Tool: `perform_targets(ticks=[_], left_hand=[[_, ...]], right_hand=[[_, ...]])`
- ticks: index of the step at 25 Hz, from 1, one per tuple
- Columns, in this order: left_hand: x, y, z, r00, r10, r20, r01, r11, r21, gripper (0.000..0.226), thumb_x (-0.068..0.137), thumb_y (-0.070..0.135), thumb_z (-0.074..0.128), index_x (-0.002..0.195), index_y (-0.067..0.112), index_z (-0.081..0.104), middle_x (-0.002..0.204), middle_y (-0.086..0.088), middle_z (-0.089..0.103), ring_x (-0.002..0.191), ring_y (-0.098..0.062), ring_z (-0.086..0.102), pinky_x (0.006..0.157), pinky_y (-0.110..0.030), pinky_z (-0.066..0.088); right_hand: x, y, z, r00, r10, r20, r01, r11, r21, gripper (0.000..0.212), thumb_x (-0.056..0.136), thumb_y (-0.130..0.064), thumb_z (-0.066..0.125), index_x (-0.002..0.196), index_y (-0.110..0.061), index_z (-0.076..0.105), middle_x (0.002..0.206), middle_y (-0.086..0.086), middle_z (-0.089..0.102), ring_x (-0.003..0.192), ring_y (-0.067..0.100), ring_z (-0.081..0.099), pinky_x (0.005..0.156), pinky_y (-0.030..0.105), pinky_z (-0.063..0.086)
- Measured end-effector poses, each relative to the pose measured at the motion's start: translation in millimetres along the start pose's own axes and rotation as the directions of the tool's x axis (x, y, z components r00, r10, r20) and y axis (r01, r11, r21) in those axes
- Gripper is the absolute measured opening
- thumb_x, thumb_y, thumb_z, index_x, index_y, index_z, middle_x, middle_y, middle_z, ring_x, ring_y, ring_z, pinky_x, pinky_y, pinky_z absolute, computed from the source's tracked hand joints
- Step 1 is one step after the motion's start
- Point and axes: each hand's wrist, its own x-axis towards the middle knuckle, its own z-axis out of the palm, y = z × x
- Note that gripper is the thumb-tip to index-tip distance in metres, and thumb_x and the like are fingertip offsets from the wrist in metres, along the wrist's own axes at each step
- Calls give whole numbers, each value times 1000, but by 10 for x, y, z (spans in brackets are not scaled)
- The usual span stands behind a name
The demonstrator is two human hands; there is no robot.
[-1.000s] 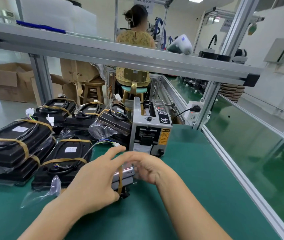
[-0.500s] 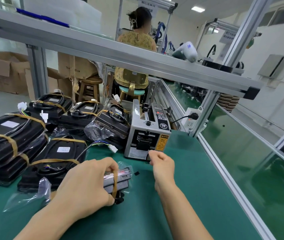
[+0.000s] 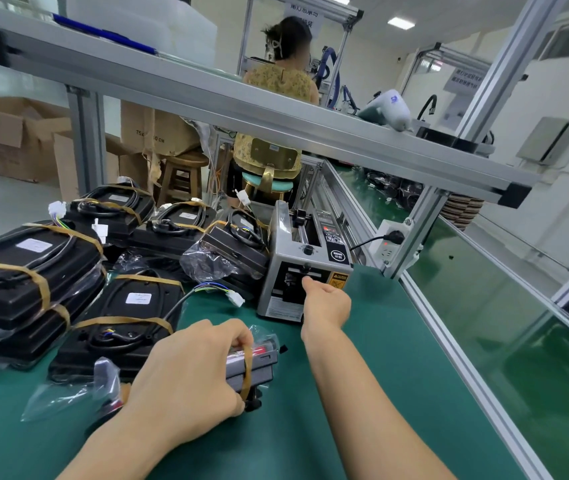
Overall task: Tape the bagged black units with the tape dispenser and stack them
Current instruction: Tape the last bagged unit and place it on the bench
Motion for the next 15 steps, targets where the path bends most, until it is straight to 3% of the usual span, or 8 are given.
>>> perform_targets(ticks=[3,6,9,12,15], left_hand=[[7,-12,11,1000,1,-8,-1,1000,-13,56,55,45,71,104,44,44,87,16,50,85,-5,51,60,-10,27],[18,-24,10,999,13,-30,-15,999,-48,65,56,43,71,112,47,40,97,20,54,91,-5,53,67,-15,35],[22,-39,2,992,42,-122,-53,995,-90,79,57,40,73,123,50,31,112,27,54,98,-3,52,78,-20,39],[29,-32,-6,983,55,-177,-76,991,-114,82,57,39,77,127,51,34,119,32,48,99,-2,50,78,-19,37],[14,-12,1,982,57,-178,-78,991,-111,79,55,38,80,123,47,41,120,31,46,88,-1,47,74,-20,36]], right_hand=[[26,-38,57,996,79,-34,-76,995,61,23,80,-15,75,65,-18,58,69,-3,58,70,20,56,67,31,46],[-32,-148,37,983,182,-15,-178,975,136,28,80,-10,72,65,-13,50,70,2,52,58,16,42,55,26,37],[-317,-225,-227,957,183,225,-214,969,123,25,82,-21,72,67,-17,53,67,-2,49,59,12,38,55,24,30],[-805,-132,-592,861,24,509,-79,993,88,22,84,-27,69,63,-24,72,67,-15,64,63,-1,59,65,23,39],[-1077,68,-738,811,-29,584,-47,992,113,21,85,-21,67,69,-28,78,92,-20,72,84,-13,62,73,16,38]])
